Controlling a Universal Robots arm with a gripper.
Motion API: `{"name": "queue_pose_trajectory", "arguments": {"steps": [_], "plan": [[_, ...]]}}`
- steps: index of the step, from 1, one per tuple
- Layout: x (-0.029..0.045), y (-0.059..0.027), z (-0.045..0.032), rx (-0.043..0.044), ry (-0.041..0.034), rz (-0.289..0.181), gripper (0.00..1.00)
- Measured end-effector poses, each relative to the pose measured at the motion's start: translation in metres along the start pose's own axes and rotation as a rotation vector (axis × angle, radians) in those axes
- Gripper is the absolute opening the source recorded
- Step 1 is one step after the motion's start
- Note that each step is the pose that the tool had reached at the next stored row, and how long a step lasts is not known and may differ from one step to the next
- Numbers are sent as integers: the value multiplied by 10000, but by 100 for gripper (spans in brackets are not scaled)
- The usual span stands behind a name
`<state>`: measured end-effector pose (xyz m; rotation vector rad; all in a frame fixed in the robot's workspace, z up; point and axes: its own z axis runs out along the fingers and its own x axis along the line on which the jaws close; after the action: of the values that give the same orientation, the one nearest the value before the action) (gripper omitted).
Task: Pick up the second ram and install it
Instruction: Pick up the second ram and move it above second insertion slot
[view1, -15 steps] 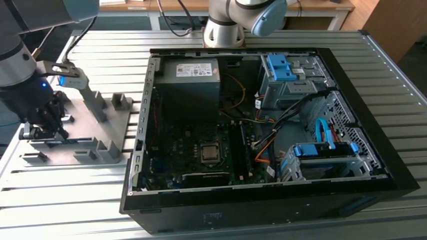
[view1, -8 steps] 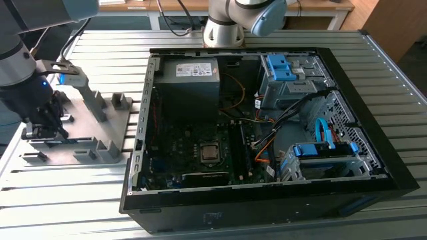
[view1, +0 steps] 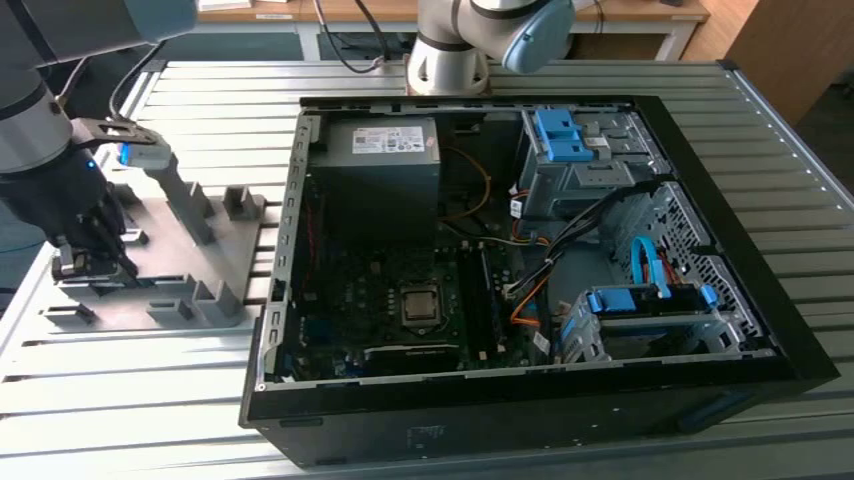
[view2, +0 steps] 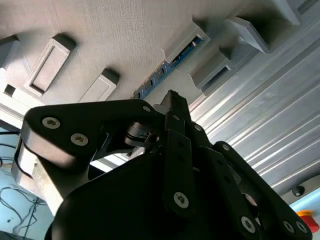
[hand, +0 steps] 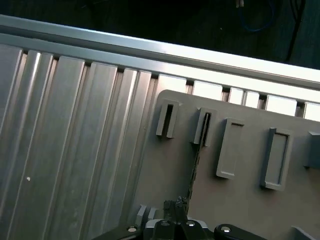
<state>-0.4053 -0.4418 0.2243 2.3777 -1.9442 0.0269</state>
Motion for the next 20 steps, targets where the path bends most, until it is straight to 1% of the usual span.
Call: {"name": "queue_pose_trajectory", "arguments": {"steps": [20], "plan": [[0, 0, 2, 150, 113, -2604, 10]]}}
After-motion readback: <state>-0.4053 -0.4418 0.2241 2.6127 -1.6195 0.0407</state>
